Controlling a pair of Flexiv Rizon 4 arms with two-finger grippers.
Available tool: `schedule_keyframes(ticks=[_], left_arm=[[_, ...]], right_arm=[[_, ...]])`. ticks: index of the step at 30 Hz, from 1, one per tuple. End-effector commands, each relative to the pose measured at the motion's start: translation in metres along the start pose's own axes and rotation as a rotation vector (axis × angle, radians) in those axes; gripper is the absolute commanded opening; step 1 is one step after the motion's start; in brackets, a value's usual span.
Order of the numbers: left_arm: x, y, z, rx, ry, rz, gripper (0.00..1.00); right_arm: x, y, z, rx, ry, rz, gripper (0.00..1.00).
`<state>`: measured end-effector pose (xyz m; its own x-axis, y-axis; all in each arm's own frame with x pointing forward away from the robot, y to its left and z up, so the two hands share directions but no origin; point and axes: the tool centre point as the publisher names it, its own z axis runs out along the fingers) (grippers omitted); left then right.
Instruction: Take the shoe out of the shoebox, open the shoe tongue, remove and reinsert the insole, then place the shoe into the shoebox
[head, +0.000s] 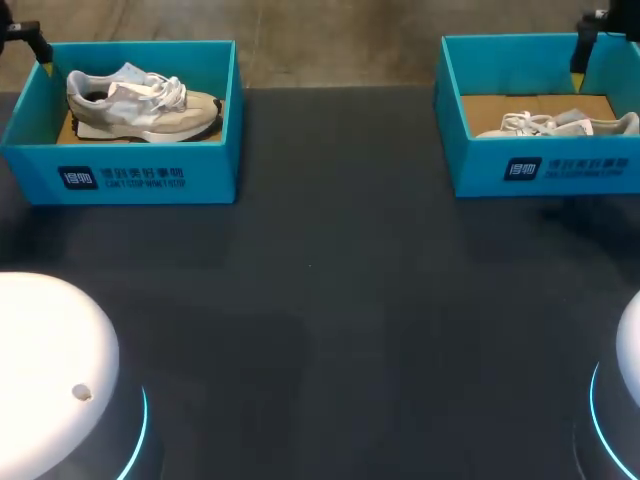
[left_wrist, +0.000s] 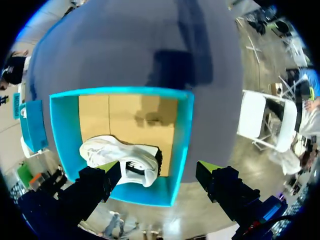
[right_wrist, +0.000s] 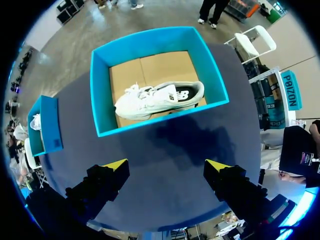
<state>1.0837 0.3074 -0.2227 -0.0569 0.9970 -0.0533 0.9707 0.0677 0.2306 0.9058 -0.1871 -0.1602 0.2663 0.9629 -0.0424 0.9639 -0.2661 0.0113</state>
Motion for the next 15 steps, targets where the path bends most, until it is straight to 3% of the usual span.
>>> schedule_keyframes(ticks=[1, 5, 15], left_arm=[[0.004, 0.053, 0.023, 0.089, -0.018, 0.035, 1.0], [0.0, 0.07, 0.033, 0.096, 0.008, 0.081, 1.0], [-0.002, 0.084, 0.06, 0.113, 0.028, 0.169, 1.0]], right_arm=[[0.0, -0.001, 0.0, -0.001, 0.0, 0.001, 1.0], [0.0, -0.001, 0.0, -0.001, 0.0, 0.001, 1.0], [0.0, -0.001, 0.0, -0.001, 0.0, 0.001, 1.0]])
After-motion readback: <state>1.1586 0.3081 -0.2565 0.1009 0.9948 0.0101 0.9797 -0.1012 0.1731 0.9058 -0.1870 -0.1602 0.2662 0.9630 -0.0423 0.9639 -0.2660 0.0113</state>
